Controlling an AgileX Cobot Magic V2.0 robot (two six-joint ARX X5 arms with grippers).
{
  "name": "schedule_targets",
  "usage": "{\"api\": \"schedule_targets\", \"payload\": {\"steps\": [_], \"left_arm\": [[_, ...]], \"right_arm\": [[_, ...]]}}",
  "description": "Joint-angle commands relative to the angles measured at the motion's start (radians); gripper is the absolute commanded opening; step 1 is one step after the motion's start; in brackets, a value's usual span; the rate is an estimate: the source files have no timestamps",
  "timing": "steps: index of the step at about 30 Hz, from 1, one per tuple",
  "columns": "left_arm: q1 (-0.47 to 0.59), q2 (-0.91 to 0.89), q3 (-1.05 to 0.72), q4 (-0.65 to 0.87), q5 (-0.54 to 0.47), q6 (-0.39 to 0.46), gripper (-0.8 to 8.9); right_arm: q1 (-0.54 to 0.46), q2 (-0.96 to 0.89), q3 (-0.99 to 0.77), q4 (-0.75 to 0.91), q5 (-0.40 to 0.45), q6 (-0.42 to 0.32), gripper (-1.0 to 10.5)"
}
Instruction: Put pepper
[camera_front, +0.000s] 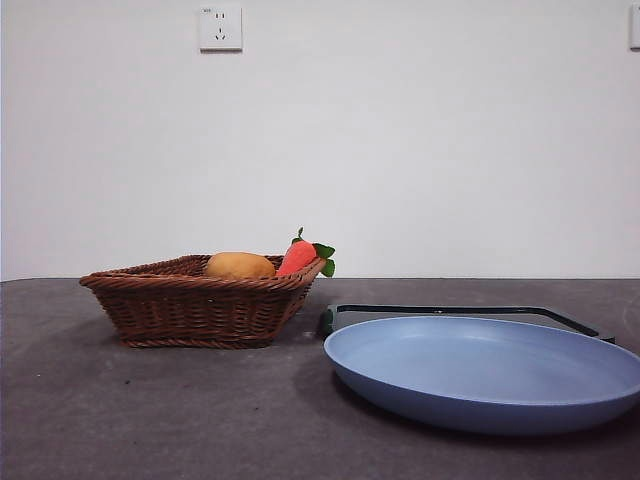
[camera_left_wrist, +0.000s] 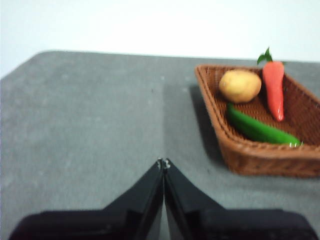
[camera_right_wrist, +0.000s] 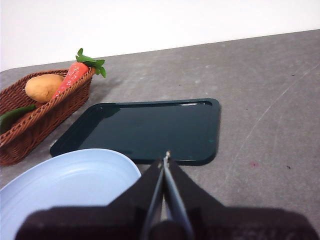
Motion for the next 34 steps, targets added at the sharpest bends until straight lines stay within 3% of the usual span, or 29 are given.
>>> {"api": "schedule_targets", "payload": {"steps": [1,4,7,12,15,23,26,34], "left_arm": [[0.003,-0.003,-0.01,0.046,0.002,-0.004,0.08],[0.003,-0.003,-0.01,0.087,0.006,-0.012,0.08],[0.003,-0.003,-0.01,0.092,0.007,-0.096,0.08],[0.003,-0.003,0.002,0.122,0.101,-0.214,0.06],[0.003,0.008,0.04,0.105,0.134,-0.239,0.06],[0.003,0.131,0.241,-0.044,0.173,-0.233,0.06],[0.003,0.205,0.321,-0.109,0.201,-0.227,0.06],[0.002,0.378,0.482,-0.286,0.345,-0.116,0.06]], "right_arm": [[0.002,-0.003,-0.011,0.014,-0.002,0.008,0.1],[0.002,-0.003,-0.011,0.015,-0.002,0.026,0.1],[0.002,-0.003,-0.011,0.031,-0.002,0.067,0.1],[0.002,-0.003,0.003,0.124,-0.008,0.219,0.1],[0.002,0.012,0.042,0.145,-0.007,0.263,0.1],[0.002,0.164,0.231,0.117,-0.008,0.26,0.1],[0.002,0.252,0.34,0.034,-0.009,0.241,0.1],[0.003,0.501,0.645,-0.34,-0.116,0.08,0.1]]}}
